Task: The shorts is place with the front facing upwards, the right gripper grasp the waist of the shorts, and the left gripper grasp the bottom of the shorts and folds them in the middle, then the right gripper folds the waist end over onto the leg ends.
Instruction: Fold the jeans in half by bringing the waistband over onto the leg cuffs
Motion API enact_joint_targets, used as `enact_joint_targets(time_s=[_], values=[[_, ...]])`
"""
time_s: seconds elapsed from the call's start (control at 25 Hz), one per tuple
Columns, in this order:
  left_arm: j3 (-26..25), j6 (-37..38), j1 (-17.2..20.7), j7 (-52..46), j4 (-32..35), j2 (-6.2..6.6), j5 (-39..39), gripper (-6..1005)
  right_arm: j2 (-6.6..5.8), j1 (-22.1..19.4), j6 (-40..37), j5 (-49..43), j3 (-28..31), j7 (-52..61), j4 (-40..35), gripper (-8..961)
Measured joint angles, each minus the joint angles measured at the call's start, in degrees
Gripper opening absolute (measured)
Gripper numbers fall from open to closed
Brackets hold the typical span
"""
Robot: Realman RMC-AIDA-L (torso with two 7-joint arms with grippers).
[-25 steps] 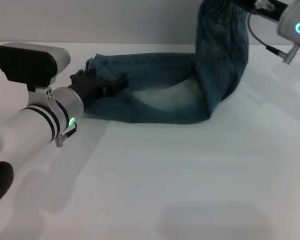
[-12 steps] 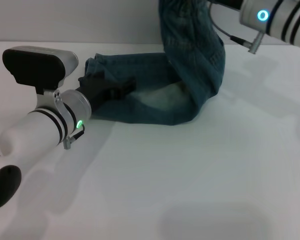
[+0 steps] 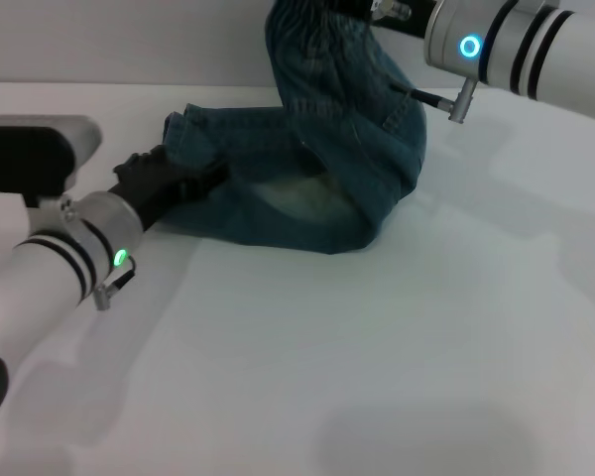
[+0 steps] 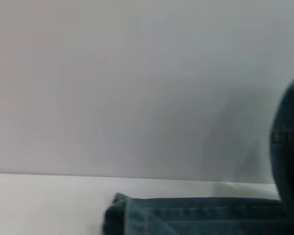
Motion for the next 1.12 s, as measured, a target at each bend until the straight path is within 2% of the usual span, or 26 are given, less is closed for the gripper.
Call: enact_joint_targets(time_s=[0.44, 0.56, 0.68, 0.8, 1.0, 1.04, 1.12], values=[[-2.4, 0.9, 5.0, -0.2, -2.6, -0.10, 0.0, 861, 0.04, 1.4, -0.7, 1.3, -2.3, 0.1, -0.3, 2], [-2.8, 3.5, 7.5, -0.2, -3.7, -0.10, -0.1, 861, 0.04, 1.9, -1.6, 1.3, -2.9, 0.1, -0.6, 2], [-2.8, 4.5, 8.0, -0.2, -3.7, -0.08, -0.2, 861, -0.02, 1.9, -1.9, 1.2, -3.0, 0.1, -0.7, 2], [-2.4, 4.8, 7.1, -0.2, -3.2, 0.09, -0.2, 861, -0.11, 1.9, -2.0, 0.9, -3.0, -0.1, -1.2, 3], [1.2, 4.8, 3.4, -1.0, -1.0, 0.04, -0.2, 861, -0.14, 1.9, -2.1, 0.8, -3.0, -0.4, -2.0, 3], [3.8, 5.2, 0.3, -3.0, 1.2, -0.03, -0.2, 861, -0.14, 1.9, -2.1, 0.8, -2.9, -0.4, -2.0, 3], [5.1, 5.3, -1.2, -4.3, 2.5, -0.04, -0.2, 861, -0.20, 1.8, -2.1, 0.7, -2.6, -0.4, -1.9, 3]])
